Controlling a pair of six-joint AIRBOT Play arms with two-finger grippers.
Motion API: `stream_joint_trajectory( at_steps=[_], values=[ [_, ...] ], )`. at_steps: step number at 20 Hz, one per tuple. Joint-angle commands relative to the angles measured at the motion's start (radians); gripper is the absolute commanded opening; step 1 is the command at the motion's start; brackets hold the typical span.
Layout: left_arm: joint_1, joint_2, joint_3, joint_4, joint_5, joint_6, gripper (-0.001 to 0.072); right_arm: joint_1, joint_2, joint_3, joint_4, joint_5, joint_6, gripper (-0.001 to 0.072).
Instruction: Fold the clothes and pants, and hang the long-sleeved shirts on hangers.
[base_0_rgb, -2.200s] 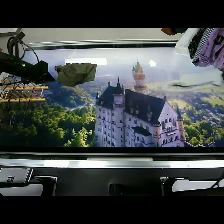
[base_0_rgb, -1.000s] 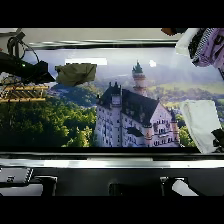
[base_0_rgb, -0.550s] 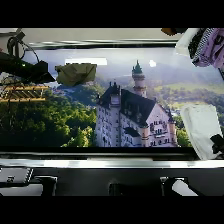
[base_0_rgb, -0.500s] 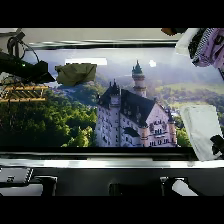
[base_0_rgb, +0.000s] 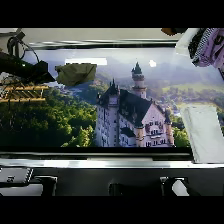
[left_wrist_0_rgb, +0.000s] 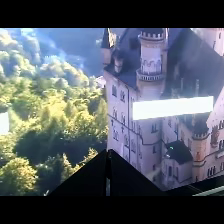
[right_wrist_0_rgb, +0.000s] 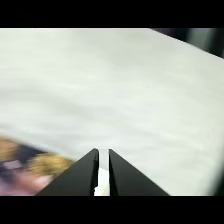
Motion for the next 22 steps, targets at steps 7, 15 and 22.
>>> stream_joint_trajectory(
  at_steps=[7,15,22],
  values=[
    [-0.031,0.042,-0.073,0.164,0.075,0.072,0.0024,0.732,-0.025,0.076,0.181,0.159,-0.293,0.0035],
    [-0.030,0.029,-0.087,0.164,0.063,0.069,0.0025,0.811,-0.025,0.076,0.151,0.153,-0.286,0.0036],
    [-0.030,0.029,-0.087,0.164,0.063,0.069,0.0026,0.811,-0.025,0.076,0.151,0.159,-0.286,0.0036]
  ],
)
